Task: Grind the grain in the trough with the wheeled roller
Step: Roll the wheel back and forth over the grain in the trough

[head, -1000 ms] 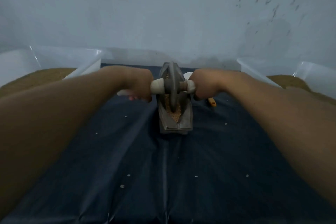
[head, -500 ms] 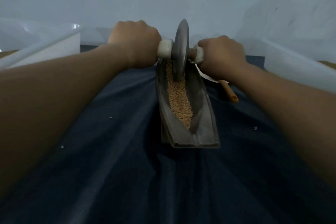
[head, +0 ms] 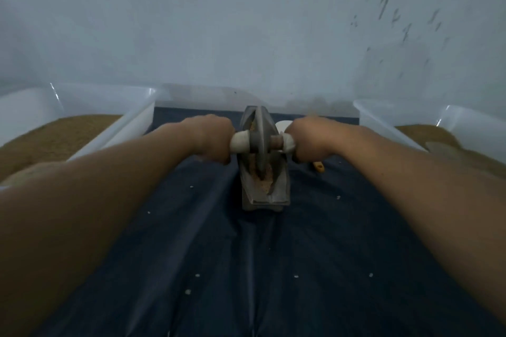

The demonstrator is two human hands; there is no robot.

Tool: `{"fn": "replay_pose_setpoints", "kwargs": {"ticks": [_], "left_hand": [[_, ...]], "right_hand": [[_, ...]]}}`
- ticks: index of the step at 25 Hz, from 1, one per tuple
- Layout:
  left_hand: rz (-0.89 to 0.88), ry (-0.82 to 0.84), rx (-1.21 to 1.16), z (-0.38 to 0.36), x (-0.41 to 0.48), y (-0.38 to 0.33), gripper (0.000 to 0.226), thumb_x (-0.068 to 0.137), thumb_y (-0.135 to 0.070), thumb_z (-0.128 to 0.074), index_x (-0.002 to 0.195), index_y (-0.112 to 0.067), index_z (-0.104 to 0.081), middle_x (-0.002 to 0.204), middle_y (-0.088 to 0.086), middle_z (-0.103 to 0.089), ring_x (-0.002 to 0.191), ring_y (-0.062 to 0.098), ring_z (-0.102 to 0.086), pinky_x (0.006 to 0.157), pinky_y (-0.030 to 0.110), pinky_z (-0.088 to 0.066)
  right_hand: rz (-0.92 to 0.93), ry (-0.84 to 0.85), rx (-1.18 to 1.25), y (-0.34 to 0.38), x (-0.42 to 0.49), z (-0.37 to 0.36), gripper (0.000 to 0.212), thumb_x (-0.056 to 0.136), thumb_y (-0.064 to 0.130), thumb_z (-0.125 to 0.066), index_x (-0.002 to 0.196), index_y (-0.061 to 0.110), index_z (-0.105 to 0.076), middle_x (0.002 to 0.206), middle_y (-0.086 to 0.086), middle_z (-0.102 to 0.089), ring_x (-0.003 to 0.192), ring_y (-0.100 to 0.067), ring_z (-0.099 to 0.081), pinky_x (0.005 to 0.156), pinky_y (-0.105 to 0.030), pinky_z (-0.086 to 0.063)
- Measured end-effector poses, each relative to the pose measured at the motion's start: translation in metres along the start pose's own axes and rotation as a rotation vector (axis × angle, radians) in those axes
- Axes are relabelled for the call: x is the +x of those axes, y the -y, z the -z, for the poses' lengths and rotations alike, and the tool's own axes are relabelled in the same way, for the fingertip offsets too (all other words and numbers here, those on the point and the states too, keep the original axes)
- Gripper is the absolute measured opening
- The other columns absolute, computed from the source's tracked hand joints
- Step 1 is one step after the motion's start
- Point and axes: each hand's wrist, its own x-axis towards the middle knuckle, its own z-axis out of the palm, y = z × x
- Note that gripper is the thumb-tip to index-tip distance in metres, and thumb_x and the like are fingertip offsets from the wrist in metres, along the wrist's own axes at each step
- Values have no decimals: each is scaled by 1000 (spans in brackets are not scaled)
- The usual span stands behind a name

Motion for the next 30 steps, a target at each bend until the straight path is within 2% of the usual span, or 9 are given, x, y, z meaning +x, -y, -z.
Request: {"fn": "replay_pose_setpoints", "kwargs": {"ticks": [3,5,7,11,14,16,23,25,30], "left_hand": [[-15,258,-198,10,-6,1,15,74,-21,-75,77,-13,-63,50,1,-65,45,17,-64,53,33,-58],[-9,248,-185,10,3,0,14,74,-21,-75,76,-10,-66,50,2,-65,43,17,-63,48,28,-53],[-16,105,-57,4,23,1,18,74,-29,-76,77,-14,-67,53,-1,-64,46,17,-62,49,26,-48],[-48,-352,200,-6,69,13,18,70,-43,-62,78,-28,-55,65,-8,-42,62,22,-50,59,32,-41],[-40,-445,250,-8,89,19,14,67,-40,-59,76,-31,-54,66,-7,-42,55,19,-43,54,30,-35],[-26,-449,262,-8,89,18,13,68,-39,-60,76,-30,-54,66,-6,-43,53,18,-42,52,29,-33],[-2,-315,218,-3,24,-6,10,79,-37,-60,80,-27,-57,70,-4,-47,65,23,-52,60,35,-43],[-6,-265,193,0,0,-11,12,78,-36,-63,84,-26,-62,71,-4,-52,61,20,-52,56,32,-41],[-21,-192,152,0,-8,-9,19,74,-38,-69,89,-28,-64,71,-5,-58,59,14,-53,49,27,-37]], "right_hand": [[28,114,2,1,-10,8,22,73,27,-76,77,28,-54,76,5,-63,69,-14,-60,54,-30,-41],[14,124,25,-2,-1,2,19,75,27,-76,79,27,-58,78,4,-64,70,-15,-61,56,-31,-42],[-17,73,50,-11,17,-11,13,77,27,-74,80,27,-61,78,2,-65,69,-16,-61,57,-31,-44],[-85,-244,39,-32,58,-41,16,81,31,-67,74,29,-53,74,6,-58,62,-13,-50,53,-29,-41],[-123,-462,35,-40,76,-53,23,81,32,-61,66,28,-44,66,10,-49,55,-11,-38,48,-23,-27],[-120,-499,52,-39,77,-54,26,81,29,-61,64,27,-41,64,10,-46,54,-11,-37,48,-22,-24],[-130,-246,78,-15,13,-39,9,75,36,-63,81,34,-56,82,6,-61,72,-20,-58,51,-27,-35],[-107,-145,87,-10,-7,-31,19,67,35,-60,86,35,-60,85,5,-62,74,-21,-59,51,-27,-36],[-97,-97,66,-10,-12,-26,13,62,33,-61,73,30,-55,76,6,-61,66,-18,-58,53,-30,-43]]}}
